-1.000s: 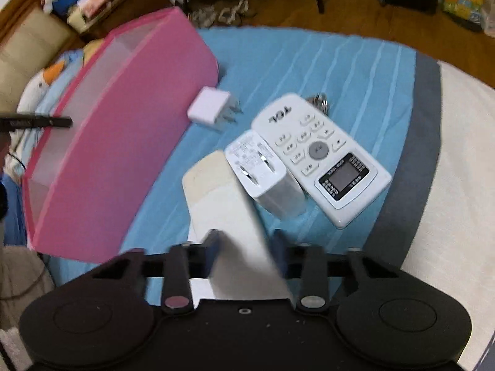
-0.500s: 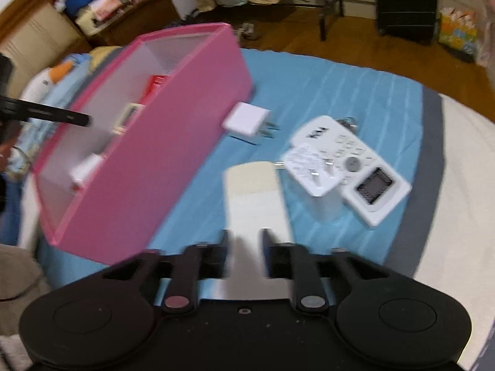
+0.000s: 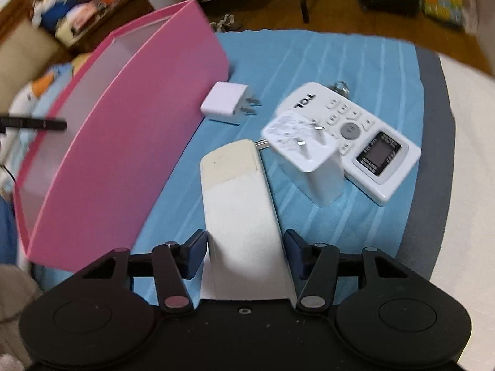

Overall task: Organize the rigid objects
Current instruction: 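Lift the long white remote off the bed with the right tool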

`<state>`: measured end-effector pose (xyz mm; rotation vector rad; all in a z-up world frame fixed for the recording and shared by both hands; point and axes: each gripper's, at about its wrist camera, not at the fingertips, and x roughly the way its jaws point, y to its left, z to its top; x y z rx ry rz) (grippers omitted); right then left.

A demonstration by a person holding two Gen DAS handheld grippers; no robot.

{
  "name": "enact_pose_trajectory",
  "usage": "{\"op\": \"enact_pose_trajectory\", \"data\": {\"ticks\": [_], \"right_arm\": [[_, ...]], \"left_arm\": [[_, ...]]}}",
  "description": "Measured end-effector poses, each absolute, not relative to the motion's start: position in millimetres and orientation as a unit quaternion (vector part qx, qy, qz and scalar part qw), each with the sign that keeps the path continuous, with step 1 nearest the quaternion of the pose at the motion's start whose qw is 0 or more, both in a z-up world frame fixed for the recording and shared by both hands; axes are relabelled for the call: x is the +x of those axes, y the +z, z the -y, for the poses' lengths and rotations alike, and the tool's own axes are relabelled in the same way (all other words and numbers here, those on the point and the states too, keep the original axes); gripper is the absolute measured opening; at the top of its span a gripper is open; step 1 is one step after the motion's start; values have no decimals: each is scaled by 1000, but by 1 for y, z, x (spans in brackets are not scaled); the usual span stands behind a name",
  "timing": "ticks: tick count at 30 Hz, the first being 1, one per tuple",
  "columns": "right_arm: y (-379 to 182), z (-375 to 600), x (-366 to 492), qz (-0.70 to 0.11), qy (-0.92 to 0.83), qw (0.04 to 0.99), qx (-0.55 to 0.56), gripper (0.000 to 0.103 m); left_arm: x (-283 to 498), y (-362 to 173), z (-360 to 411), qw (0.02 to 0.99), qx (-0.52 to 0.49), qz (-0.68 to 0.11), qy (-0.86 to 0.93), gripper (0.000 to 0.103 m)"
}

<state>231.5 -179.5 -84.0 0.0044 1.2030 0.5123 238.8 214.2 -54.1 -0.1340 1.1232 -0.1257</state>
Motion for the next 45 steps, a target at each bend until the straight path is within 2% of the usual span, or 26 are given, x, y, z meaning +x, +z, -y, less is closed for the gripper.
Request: {"op": "enact_pose_trajectory", "data": {"ticks": [4,10,12,19,25,32,33,34,37,41,45], "right_arm": [[-77,161,221,-546,219,807,-58,60],[-72,132,201,-495,158,823,-228,60],[-73,127,199,-487,150,823,-252,60],[-64,129,197,-529,169,817,-154,60],[-55,127,191,-515,162,829,-145,59],[-56,101,170,-490,154,831,-215,58],[-59,98,169,-499,162,826,-204,51],[-60,97,169,-506,167,824,-195,48],[-62,95,166,-516,193,820,-152,51],[-61,105,171,-535,210,814,-83,49],[-59,116,172,-516,179,832,-100,52]], "left_arm": [[239,-54,-214,843,-63,-532,-60,11],[239,-54,-214,843,-64,-532,-59,11],[239,-54,-214,843,-64,-532,-59,11],[238,-52,-216,843,-66,-530,-60,11],[238,-51,-217,843,-66,-530,-60,11],[238,-51,-217,844,-65,-529,-60,11],[237,-51,-217,844,-65,-529,-60,11],[237,-51,-217,844,-65,-529,-60,11],[238,-51,-217,844,-65,-529,-60,11],[237,-50,-217,845,-67,-528,-61,11],[237,-50,-217,845,-65,-527,-61,11]]}}
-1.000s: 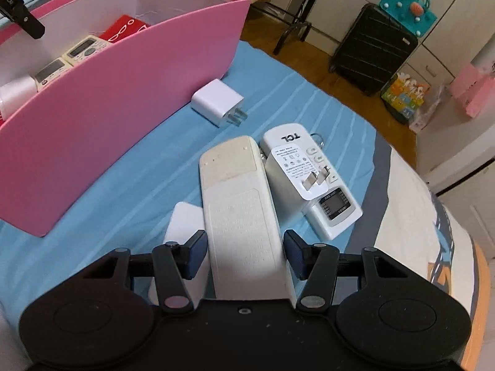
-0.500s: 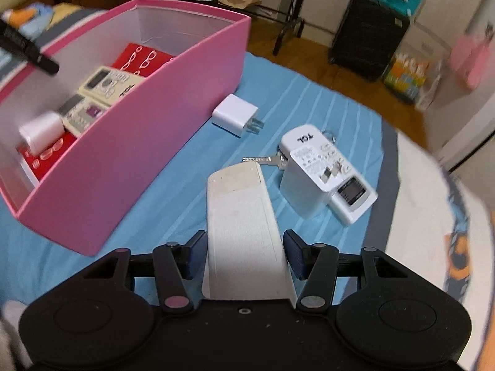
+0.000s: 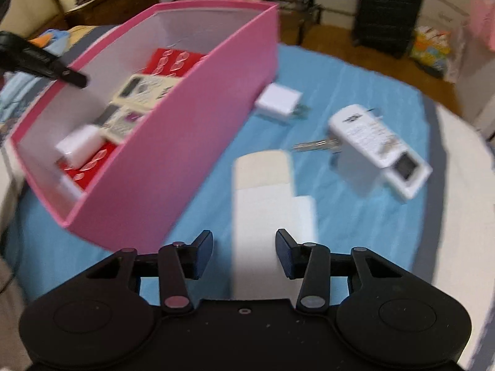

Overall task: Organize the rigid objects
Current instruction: 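Lift the long white remote off the bed with the right tool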

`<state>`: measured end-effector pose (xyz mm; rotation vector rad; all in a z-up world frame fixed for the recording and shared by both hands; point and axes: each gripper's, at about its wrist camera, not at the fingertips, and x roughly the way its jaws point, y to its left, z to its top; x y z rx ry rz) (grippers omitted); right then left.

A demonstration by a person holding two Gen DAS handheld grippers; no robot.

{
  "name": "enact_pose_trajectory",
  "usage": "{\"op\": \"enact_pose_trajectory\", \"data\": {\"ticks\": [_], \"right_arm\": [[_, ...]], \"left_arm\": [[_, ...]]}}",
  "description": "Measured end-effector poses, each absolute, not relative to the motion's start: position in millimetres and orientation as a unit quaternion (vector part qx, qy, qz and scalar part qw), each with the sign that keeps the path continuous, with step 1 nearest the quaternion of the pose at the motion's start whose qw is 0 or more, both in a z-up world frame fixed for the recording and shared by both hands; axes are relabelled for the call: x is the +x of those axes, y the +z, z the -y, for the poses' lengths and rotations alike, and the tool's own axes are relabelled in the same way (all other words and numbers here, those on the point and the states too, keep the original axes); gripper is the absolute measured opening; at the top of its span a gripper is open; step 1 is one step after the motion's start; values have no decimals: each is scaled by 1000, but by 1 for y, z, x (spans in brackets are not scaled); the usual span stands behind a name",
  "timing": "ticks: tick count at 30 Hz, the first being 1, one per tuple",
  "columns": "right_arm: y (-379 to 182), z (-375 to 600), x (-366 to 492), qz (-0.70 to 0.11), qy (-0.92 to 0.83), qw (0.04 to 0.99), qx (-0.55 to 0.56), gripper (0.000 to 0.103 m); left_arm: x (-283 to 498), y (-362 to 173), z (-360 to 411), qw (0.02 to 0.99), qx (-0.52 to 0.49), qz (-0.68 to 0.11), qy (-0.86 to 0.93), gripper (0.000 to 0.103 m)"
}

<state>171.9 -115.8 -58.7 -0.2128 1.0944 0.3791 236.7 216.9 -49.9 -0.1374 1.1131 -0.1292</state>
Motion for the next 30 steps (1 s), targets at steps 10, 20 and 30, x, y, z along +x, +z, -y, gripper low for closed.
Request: {"op": "enact_pose_trajectory", "data": {"ticks": [10,20,30], "right_arm": [[-77,116,169,-528,191,819,-117,57],[-87,82,146,-420,109,829,-352,57],[-74,91,148,-492,170,832,-193,56]], "left_arm": [[236,-50,-217,845,-66,-528,-61,11],[236,-50,-216,845,-66,-527,-61,11],[236,-50,-217,845,-67,-527,-61,11]]}}
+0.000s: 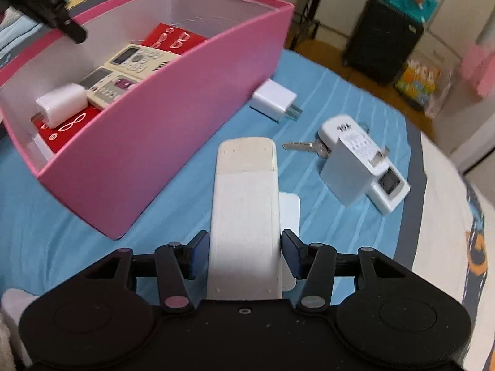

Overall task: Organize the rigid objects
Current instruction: 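Lift the long white remote off the bed with the right tool, then carry the long white remote into the pink box and lower it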

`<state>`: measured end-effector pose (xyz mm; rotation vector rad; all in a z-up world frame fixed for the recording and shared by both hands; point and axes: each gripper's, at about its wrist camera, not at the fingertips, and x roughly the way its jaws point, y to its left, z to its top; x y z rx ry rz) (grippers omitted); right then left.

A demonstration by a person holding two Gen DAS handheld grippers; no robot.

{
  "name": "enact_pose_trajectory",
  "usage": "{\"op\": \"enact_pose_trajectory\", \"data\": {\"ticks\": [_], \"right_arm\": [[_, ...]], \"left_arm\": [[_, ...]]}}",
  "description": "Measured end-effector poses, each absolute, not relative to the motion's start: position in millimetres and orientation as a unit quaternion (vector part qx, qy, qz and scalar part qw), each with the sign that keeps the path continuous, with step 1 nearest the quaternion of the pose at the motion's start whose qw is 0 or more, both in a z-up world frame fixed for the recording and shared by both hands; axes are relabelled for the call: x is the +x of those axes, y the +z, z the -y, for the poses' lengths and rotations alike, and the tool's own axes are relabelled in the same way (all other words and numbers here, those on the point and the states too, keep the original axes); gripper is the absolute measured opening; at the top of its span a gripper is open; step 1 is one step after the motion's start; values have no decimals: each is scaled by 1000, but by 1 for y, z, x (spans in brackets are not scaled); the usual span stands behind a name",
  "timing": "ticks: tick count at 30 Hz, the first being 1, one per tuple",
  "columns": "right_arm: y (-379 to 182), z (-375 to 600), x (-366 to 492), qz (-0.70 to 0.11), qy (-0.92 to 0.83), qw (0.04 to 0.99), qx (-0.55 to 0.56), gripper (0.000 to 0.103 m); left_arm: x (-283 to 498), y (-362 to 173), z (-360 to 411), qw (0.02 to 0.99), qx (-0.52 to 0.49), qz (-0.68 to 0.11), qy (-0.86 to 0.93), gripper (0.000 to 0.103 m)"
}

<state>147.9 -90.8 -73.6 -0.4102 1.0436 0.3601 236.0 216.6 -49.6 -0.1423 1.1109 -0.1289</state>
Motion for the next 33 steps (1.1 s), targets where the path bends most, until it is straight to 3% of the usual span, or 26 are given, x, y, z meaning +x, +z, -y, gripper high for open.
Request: {"op": "enact_pose_trajectory", "data": {"ticks": [6,9,14,19,33], "right_arm": [[-69,115,159,-543,186,818,-43,56],[-80,114,161,-558,186,809,-22,59],[-86,100,169,-517,203,829,-61,63],[-92,66,167,-471,224,829,-201,61],[12,125,162,-435,198,878,6,57]], "left_arm": [[236,-49,-216,846,-66,-526,-62,11],[236,-49,-216,846,-67,-525,-62,11],[236,-48,-214,849,-64,-521,-60,11],[234,-48,-215,850,-63,-521,-58,11],[235,-48,-219,852,-64,-517,-57,6]]}}
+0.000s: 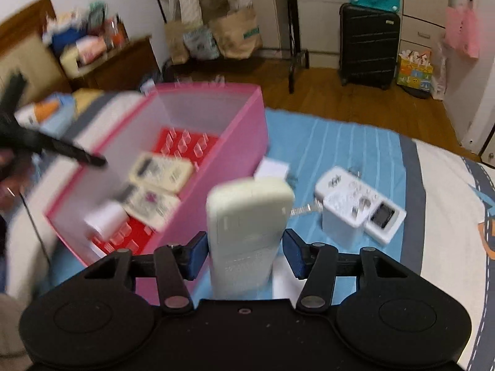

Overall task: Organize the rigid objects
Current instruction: 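Carry the long white remote into the pink box and lower it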

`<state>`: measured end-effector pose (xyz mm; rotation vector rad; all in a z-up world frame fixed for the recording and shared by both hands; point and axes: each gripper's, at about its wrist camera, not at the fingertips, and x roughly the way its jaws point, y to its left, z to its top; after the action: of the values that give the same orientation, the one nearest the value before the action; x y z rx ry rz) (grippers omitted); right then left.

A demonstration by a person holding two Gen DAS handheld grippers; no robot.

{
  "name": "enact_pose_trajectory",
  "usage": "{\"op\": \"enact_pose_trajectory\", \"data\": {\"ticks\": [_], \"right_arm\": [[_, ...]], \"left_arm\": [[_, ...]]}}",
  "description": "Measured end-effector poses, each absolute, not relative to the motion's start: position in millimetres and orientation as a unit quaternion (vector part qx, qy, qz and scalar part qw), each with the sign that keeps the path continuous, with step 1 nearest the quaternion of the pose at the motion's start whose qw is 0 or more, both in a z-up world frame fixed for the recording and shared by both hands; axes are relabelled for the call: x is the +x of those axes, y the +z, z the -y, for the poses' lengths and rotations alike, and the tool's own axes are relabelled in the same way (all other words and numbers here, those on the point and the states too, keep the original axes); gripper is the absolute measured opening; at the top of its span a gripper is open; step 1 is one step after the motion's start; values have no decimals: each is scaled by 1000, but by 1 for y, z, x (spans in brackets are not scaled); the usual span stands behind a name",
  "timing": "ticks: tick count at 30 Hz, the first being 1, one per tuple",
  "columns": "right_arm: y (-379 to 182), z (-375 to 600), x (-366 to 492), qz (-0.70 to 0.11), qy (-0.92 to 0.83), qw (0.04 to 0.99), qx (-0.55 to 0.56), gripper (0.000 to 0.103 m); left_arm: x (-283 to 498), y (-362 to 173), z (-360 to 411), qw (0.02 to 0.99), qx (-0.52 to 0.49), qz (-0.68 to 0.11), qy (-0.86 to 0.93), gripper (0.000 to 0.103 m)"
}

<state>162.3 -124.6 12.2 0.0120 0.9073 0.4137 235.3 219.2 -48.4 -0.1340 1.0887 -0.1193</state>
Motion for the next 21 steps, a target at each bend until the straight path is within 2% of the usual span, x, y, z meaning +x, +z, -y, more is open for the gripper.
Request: {"op": "enact_pose_trajectory", "data": {"ticks": [7,12,21], "right_arm": [[67,107,154,-370,227,901,-25,56],[86,95,157,-361,272,892,-26,56],[48,49,178,-414,349,840,0,55]], "left_arm": [[234,-48,-219,852,-62,-516,-58,6],[233,-49,-220,852,-64,-516,-59,6],[233,-50,-221,852,-69,-514,-62,6]]}}
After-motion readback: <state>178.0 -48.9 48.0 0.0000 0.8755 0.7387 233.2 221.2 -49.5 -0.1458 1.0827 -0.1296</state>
